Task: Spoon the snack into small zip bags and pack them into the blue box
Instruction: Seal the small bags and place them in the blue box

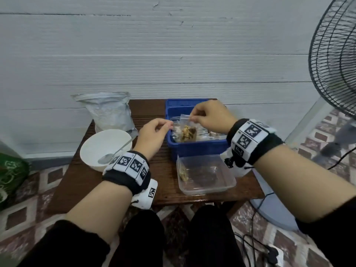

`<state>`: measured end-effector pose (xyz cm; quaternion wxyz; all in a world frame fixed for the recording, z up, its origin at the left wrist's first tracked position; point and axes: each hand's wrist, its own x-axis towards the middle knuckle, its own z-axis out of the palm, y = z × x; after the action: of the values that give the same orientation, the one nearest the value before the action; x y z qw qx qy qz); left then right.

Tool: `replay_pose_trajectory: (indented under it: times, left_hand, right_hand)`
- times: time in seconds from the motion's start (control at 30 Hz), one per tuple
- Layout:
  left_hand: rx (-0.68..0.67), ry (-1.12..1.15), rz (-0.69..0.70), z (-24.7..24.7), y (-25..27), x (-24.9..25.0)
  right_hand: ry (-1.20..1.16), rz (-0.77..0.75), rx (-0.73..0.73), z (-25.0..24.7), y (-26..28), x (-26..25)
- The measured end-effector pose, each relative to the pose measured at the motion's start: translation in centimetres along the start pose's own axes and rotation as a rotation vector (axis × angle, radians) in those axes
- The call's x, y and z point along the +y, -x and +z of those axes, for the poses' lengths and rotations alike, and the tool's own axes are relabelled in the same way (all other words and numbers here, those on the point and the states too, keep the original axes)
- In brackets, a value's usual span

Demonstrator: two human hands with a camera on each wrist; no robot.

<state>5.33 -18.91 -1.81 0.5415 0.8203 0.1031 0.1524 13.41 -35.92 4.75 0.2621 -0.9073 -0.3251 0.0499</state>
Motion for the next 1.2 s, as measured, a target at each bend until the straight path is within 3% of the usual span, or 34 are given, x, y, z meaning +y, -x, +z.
replay_pose_trajectory:
  times: [0.27,0.43,0.57,1.0,1.2]
  left_hand:
    - [-0.008,-0.026,-0.271,0.9,-3.7,-4.4]
    - [-0.043,0.014,-0.341,1.6,-4.9,-5.9]
    - [-0.042,0.064,-0.358,1.8,-5.4,-6.3]
    - [-0.05,0.106,-0.387,2.0,-5.2,-6.9]
    - [-0.071,0.079,-0.386,1.8,-4.7,-6.5]
  right_hand:
    - [0.258,-0.004,-0.374,0.8,-7.9,0.8]
    - [0.383,0.0,-0.621,3.9,-11.6,1.7]
    - [0.352,0.05,-0.761,5.6,-13.4,2.3]
    - [0.388,0.148,-0.852,7.7,-14.7,2.2]
    - [0.336,0.12,-0.789,6.2,-14.2,1.5]
